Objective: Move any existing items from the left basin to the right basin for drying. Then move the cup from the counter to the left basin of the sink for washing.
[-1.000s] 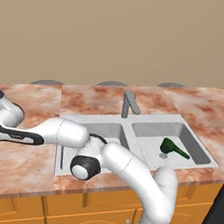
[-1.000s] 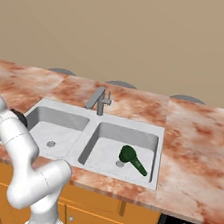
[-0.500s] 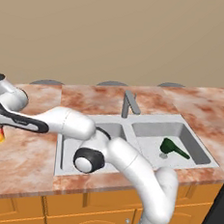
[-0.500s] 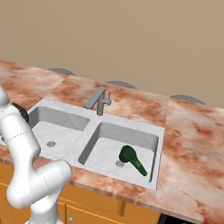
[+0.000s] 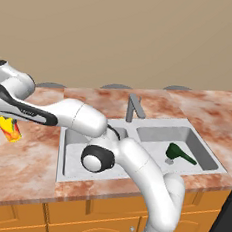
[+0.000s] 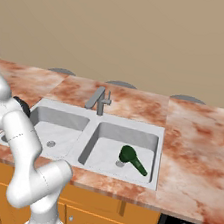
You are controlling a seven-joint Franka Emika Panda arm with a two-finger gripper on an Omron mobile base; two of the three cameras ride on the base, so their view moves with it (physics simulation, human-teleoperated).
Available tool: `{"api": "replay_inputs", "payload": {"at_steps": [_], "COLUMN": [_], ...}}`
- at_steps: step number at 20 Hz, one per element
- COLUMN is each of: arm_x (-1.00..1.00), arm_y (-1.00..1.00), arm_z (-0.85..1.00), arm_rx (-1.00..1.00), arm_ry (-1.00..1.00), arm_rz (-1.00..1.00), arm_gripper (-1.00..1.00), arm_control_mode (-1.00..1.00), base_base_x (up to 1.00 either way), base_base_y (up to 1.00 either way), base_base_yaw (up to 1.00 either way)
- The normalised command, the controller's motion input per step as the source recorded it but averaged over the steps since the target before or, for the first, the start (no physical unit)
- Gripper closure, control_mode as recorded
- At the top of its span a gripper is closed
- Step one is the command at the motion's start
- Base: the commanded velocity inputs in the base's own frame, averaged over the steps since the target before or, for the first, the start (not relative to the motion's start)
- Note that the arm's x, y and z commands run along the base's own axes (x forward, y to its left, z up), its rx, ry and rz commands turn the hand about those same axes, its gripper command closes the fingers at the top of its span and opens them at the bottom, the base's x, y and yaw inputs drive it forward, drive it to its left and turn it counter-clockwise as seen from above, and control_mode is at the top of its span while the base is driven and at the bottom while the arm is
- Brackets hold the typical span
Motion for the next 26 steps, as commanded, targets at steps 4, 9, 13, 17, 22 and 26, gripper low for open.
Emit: {"api": "replay_inputs", "payload": {"at_steps": [4, 9, 13, 17, 22, 26], "arm_x": [-0.17, -0.11, -0.04, -0.02, -0.02, -0.03], "arm_y": [-0.96, -1.0, -1.0, -1.0, -1.0, -1.0], "arm_z": [-0.13, -0.15, -0.19, -0.17, -0.14, -0.14], "arm_rx": [0.01, 0.01, 0.0, 0.0, 0.0, 0.0], "arm_ry": [-0.05, -0.05, -0.03, -0.01, 0.0, 0.0], "arm_rz": [0.1, 0.12, 0.16, 0.19, 0.22, 0.21], "arm_gripper": [1.0, 1.0, 1.0, 1.0, 1.0, 1.0], "arm_control_mode": [-1.0, -1.0, -1.0, -1.0, -1.0, -1.0], "base_base_x": [0.0, 0.0, 0.0, 0.0, 0.0, 0.0], "base_base_y": [0.0, 0.0, 0.0, 0.0, 0.0, 0.0], "base_base_yaw": [0.0, 0.0, 0.0, 0.0, 0.0, 0.0]}}
